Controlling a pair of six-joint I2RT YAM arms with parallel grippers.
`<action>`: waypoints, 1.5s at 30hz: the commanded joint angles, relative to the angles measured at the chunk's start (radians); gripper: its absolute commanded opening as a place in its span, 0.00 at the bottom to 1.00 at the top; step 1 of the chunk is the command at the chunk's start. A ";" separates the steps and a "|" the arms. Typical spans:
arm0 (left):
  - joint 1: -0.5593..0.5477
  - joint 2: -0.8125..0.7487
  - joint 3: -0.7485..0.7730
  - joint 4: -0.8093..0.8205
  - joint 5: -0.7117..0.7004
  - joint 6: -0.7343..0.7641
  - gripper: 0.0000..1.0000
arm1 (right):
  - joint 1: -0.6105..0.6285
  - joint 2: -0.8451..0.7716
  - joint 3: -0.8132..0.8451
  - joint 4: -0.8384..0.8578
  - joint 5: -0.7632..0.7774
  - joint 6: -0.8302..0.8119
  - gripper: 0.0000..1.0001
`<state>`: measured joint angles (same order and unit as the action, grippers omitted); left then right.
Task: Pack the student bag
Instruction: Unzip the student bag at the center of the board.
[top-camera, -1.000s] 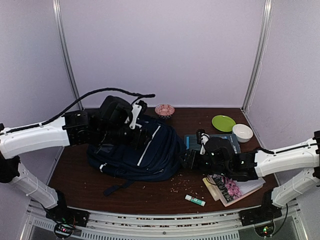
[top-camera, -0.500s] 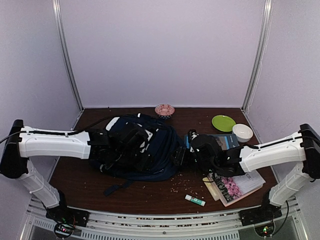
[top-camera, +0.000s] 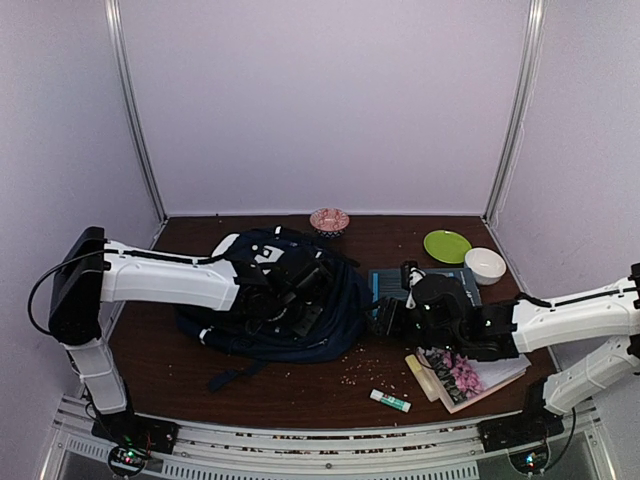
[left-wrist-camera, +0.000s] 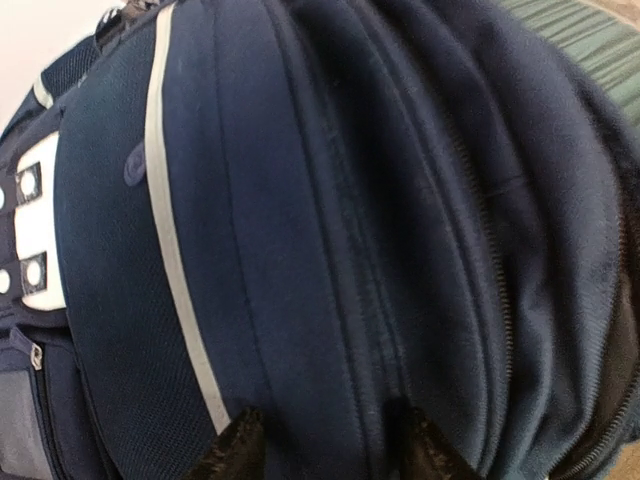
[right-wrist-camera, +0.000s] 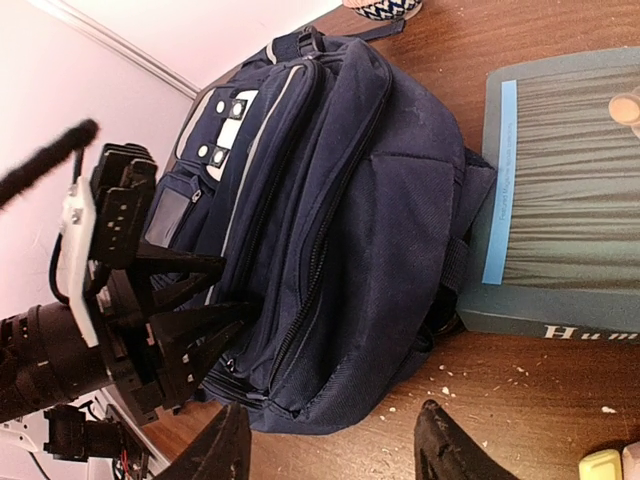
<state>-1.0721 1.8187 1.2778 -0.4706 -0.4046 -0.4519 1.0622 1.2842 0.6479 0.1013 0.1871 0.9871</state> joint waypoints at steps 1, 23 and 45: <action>0.016 0.037 0.030 -0.032 -0.066 0.014 0.65 | -0.003 -0.014 0.022 -0.009 -0.005 -0.066 0.55; 0.024 -0.389 -0.050 0.118 0.060 0.065 0.00 | -0.002 0.101 0.281 -0.091 -0.103 -0.078 0.55; 0.025 -0.431 -0.001 0.113 0.062 0.113 0.00 | -0.059 0.227 0.215 0.223 -0.375 0.004 0.54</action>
<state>-1.0416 1.4578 1.2156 -0.5102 -0.3500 -0.3817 1.0237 1.4731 0.8906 0.1661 -0.0650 0.9936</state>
